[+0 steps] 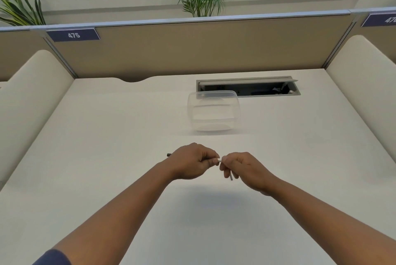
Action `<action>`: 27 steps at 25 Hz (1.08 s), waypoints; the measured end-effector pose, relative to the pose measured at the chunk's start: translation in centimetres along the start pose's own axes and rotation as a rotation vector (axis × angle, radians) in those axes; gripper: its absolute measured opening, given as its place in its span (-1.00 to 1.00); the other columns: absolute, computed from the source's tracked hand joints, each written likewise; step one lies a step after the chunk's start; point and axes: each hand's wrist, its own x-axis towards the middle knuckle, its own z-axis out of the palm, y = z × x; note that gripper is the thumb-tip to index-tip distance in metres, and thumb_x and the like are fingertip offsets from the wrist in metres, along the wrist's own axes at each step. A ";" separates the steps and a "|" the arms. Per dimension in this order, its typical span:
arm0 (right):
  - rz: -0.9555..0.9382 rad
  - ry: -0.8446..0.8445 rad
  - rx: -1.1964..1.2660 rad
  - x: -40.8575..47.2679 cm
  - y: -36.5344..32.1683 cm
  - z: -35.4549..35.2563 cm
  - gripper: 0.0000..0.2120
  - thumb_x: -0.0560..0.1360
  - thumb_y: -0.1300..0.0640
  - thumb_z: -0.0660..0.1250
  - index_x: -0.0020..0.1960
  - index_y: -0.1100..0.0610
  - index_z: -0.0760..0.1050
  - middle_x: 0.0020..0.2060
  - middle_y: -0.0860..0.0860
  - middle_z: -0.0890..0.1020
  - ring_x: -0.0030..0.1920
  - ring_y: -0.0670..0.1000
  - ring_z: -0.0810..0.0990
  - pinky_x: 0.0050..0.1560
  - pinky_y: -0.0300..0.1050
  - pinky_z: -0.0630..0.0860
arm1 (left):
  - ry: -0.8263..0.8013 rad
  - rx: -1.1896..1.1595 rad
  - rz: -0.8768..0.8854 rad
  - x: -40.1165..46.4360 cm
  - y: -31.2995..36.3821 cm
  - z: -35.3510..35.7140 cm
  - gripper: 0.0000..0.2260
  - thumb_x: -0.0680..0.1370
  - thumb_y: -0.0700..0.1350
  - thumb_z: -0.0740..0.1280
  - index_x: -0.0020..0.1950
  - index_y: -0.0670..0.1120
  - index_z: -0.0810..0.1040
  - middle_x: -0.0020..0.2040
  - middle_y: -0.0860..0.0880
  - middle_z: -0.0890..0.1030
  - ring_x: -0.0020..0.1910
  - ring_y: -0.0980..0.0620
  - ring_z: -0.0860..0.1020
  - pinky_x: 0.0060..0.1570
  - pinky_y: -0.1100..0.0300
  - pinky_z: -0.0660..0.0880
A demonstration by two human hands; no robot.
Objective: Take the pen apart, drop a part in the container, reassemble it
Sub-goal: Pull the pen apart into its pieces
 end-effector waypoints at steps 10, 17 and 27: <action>-0.163 0.090 -0.391 -0.4 0.1 0.2 -0.65 0.68 0.02 0.14 -0.26 -0.10 0.47 -0.41 -0.17 0.54 -0.33 -0.16 0.49 -0.27 -0.20 0.41 | -0.086 -0.125 -0.042 0.3 -0.1 0.3 -0.82 0.63 0.12 0.24 -0.06 0.20 0.62 -0.22 0.17 0.61 -0.21 0.15 0.53 -0.14 0.16 0.50; -0.354 0.142 -0.511 -0.7 0.6 0.2 -0.73 0.65 -0.05 0.12 -0.10 -0.21 0.55 -0.33 -0.20 0.53 -0.23 -0.12 0.48 -0.18 -0.12 0.46 | -0.133 -0.190 -0.038 0.2 0.4 -0.3 -0.80 0.65 0.07 0.24 -0.08 0.17 0.64 -0.27 0.37 0.58 -0.29 0.36 0.50 -0.29 0.38 0.39; -0.182 0.075 -0.476 -0.1 -0.1 -0.3 -0.69 0.66 -0.02 0.18 -0.20 -0.03 0.57 -0.41 -0.21 0.53 -0.34 -0.18 0.47 -0.26 -0.15 0.40 | -0.157 -0.184 -0.060 0.4 0.2 -0.2 -0.81 0.63 0.10 0.24 -0.02 0.16 0.64 -0.07 0.16 0.66 -0.04 0.11 0.59 -0.03 0.11 0.53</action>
